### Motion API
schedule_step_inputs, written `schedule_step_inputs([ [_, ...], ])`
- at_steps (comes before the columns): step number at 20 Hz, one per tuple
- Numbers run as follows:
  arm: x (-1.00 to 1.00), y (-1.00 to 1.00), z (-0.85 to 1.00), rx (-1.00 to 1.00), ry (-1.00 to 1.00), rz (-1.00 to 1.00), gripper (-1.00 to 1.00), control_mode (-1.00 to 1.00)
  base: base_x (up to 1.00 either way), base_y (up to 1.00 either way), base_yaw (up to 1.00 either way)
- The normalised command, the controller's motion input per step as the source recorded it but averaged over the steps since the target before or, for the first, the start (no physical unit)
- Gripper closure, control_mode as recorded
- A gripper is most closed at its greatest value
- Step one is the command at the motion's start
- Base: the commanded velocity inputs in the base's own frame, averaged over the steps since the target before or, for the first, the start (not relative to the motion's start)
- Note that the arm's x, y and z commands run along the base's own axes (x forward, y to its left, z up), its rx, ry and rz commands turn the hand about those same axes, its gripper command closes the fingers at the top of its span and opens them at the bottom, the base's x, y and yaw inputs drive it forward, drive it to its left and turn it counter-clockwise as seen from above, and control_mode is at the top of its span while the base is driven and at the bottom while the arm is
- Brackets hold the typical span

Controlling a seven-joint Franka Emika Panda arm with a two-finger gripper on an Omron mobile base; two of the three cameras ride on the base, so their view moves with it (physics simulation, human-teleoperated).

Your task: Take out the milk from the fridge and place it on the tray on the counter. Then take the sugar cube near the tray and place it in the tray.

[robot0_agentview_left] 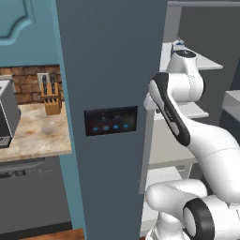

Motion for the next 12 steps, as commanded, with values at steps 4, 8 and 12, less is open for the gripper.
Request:
schedule_step_inputs([
  [4,-0.24,0.0,0.0,0.0,-0.04,0.0,-1.0,-1.0,0.0,0.0,0.0],
  [8,-0.7,-0.01,0.0,0.0,-0.16,-0.01,-1.0,-1.0,0.0,0.0,0.0],
  [12,-0.57,-0.08,0.19,0.0,-0.23,-0.07,-1.0,-1.0,0.0,0.0,0.0],
])
